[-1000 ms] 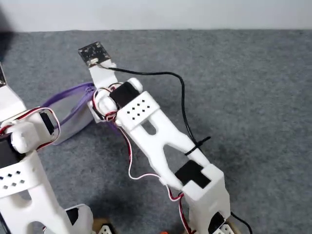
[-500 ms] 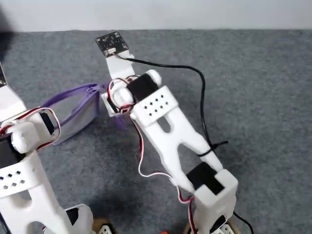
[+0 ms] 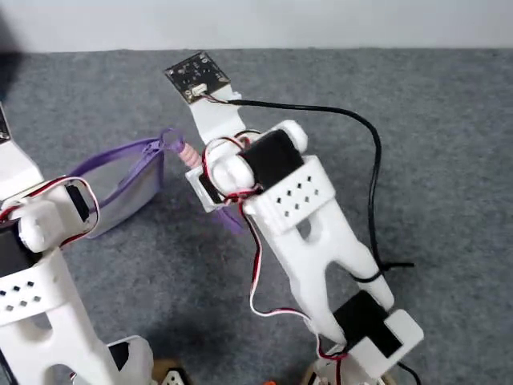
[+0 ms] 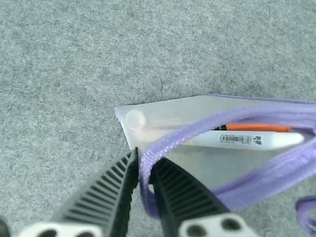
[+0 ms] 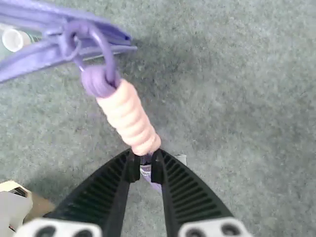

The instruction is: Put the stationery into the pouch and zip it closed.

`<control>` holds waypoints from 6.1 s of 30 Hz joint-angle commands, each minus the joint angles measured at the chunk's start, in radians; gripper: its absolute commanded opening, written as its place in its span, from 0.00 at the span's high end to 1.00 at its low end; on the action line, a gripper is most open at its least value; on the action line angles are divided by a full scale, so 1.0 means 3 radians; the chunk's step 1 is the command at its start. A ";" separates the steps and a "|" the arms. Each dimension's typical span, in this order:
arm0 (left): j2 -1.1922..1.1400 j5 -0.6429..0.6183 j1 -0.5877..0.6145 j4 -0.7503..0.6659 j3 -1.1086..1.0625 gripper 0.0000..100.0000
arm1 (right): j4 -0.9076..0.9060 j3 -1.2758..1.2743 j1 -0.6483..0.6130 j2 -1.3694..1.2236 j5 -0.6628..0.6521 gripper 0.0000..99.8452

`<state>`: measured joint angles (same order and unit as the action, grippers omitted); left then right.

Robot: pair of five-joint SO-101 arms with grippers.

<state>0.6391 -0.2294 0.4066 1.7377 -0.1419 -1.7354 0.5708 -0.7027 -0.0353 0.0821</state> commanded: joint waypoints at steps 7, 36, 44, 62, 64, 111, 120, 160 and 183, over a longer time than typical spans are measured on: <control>0.0031 -0.0031 -0.0026 0.0031 0.0008 0.99 | -0.0003 0.0015 0.0003 0.0335 -0.0051 0.99; 0.0031 -0.0031 -0.0031 0.0026 0.0008 0.99 | 0.0806 0.0015 -0.0228 -0.0749 -0.0148 0.83; 0.0031 -0.0036 -0.0031 0.0041 0.0008 0.99 | 0.1235 0.0015 -0.0238 -0.0954 -0.0153 0.83; 0.0031 -0.0036 -0.0026 0.0041 0.0003 0.99 | 0.1061 0.0015 0.0003 -0.0713 -0.0307 0.99; 0.0031 -0.0036 -0.0026 0.0041 0.0003 0.99 | 0.0913 0.0015 0.0003 -0.0586 -0.0394 0.99; 0.1897 -0.0394 0.0169 -0.0194 -0.0095 0.79 | 0.0908 0.0031 0.0274 0.0846 -0.0634 0.99; 0.1887 -0.0322 0.0169 -0.0332 -0.0754 0.79 | 0.1383 0.0031 0.0212 0.0846 -0.0731 0.99; 0.1064 -0.0849 -0.0926 -0.0665 0.0499 0.79 | 0.2202 0.0107 0.0258 0.1123 -0.0839 0.99; 0.1064 -0.0854 -0.0389 -0.0353 -0.0115 0.79 | 0.1782 0.0087 -0.0217 0.0949 -0.0818 0.99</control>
<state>0.9613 -0.4764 0.2839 1.6303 -0.1803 -1.2029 0.5677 -0.7687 0.2547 -0.1772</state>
